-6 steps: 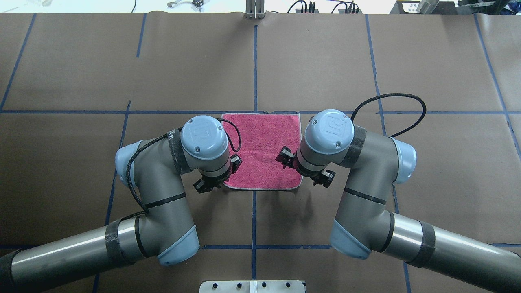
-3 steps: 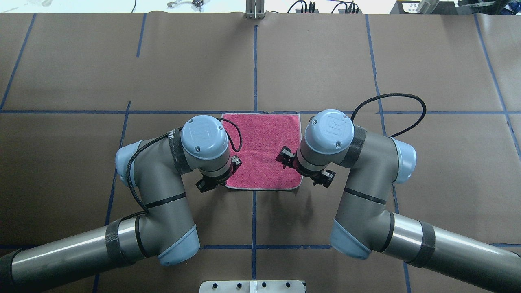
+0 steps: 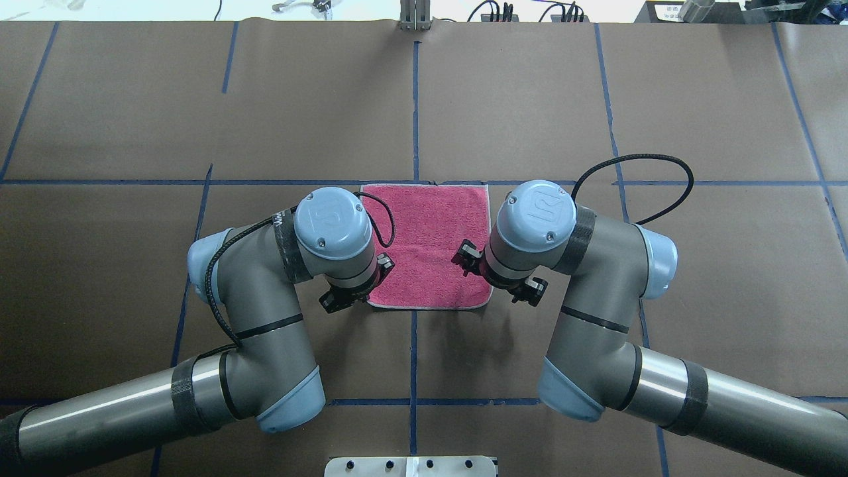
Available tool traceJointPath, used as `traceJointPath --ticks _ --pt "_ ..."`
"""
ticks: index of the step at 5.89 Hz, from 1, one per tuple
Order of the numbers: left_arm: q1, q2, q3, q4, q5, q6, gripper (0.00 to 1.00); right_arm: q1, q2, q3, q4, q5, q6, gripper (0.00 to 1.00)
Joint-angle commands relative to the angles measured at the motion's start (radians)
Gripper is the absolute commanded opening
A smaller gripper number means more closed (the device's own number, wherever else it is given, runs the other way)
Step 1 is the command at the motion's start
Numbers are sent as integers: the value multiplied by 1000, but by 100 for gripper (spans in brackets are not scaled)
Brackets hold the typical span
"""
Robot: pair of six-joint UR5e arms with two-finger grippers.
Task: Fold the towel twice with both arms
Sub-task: 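Close both grippers on the near towel corners, pinching the edge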
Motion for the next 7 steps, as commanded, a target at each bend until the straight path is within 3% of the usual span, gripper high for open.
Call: traceJointPath --ticks 1,4,6,7 --pt "0 -1 0 1 2 0 0 -7 1 -21 0 0 10 100" --pt "0 -1 -3 2 2 0 0 -26 2 7 0 2 66 99" --pt "-1 -2 -6 2 0 1 0 -26 -1 8 0 0 66 85" --pt "-2 -2 -6 2 2 1 0 -26 -1 8 0 0 70 72"
